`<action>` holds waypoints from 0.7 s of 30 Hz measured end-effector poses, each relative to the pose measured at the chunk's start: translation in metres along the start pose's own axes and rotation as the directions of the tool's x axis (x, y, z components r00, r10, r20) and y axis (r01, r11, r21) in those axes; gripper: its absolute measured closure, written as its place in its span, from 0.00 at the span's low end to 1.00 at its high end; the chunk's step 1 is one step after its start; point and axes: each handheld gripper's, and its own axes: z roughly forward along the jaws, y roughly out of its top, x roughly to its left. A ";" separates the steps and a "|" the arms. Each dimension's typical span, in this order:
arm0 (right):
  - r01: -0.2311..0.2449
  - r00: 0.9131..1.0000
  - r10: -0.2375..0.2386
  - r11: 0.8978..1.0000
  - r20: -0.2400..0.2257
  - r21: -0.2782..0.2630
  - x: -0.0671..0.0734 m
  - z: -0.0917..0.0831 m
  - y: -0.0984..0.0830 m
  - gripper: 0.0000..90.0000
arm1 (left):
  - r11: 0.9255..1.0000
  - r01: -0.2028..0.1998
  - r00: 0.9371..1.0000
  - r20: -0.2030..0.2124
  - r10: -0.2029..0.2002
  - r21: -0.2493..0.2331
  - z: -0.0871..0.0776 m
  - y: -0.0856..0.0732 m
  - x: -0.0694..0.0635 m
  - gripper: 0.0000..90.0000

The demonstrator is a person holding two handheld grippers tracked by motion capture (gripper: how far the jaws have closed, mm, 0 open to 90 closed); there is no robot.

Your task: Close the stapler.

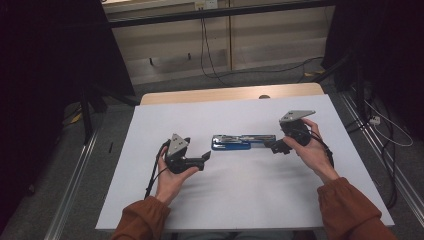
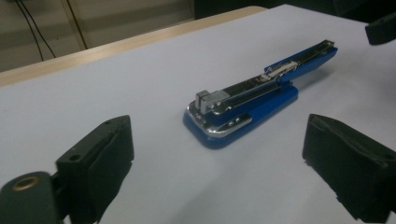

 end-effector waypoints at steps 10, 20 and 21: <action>0.002 1.000 -0.002 1.000 -0.002 -0.007 0.001 -0.006 -0.006 0.06 | 1.000 0.004 1.000 0.010 -0.004 -0.018 0.017 0.009 -0.002 0.41; -0.007 1.000 0.007 1.000 0.000 -0.010 -0.003 -0.008 -0.010 0.06 | 1.000 -0.012 0.999 0.047 0.012 -0.001 0.024 0.007 -0.005 0.87; -0.006 1.000 0.006 1.000 -0.002 -0.011 -0.003 -0.008 -0.010 0.06 | 1.000 -0.016 0.998 0.054 0.015 0.004 0.025 0.007 -0.005 0.90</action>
